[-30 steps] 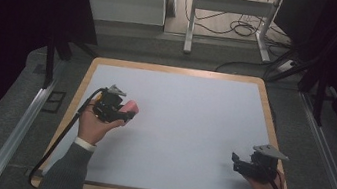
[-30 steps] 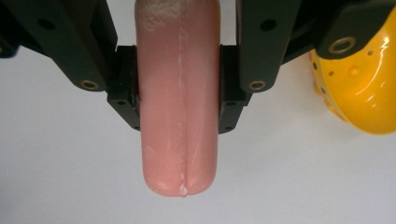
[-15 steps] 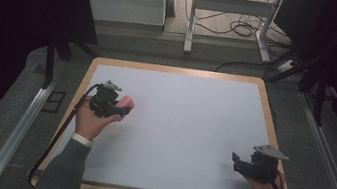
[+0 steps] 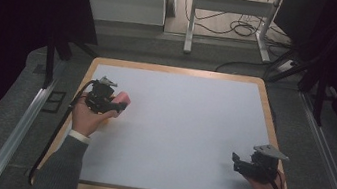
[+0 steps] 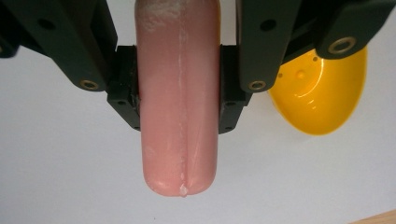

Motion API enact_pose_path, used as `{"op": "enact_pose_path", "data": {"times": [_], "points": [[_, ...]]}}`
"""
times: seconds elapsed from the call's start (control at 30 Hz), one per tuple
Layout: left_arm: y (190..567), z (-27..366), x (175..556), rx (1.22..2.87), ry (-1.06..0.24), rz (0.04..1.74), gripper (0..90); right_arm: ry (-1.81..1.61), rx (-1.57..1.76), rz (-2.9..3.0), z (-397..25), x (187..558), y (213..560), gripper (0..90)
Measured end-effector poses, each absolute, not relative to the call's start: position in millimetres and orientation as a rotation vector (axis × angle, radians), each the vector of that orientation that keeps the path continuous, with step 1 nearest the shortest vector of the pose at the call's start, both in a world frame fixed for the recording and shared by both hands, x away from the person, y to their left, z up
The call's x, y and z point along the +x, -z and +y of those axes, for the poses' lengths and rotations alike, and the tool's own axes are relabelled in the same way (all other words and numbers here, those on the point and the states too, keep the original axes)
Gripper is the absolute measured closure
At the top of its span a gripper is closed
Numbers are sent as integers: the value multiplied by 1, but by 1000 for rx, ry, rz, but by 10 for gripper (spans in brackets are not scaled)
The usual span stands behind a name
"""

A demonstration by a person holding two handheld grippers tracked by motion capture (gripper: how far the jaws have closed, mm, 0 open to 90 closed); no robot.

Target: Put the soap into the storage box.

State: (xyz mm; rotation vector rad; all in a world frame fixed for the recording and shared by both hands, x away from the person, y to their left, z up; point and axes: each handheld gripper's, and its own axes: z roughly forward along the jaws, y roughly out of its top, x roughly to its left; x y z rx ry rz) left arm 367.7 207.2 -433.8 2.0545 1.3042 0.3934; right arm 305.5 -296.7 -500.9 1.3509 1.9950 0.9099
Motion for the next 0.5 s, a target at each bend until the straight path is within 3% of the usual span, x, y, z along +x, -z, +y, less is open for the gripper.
{"op": "enact_pose_path", "data": {"times": [0.5], "points": [[435,220,375,2036,-407,1355,602,-908,1361,1989,-298,306,501,90]]}}
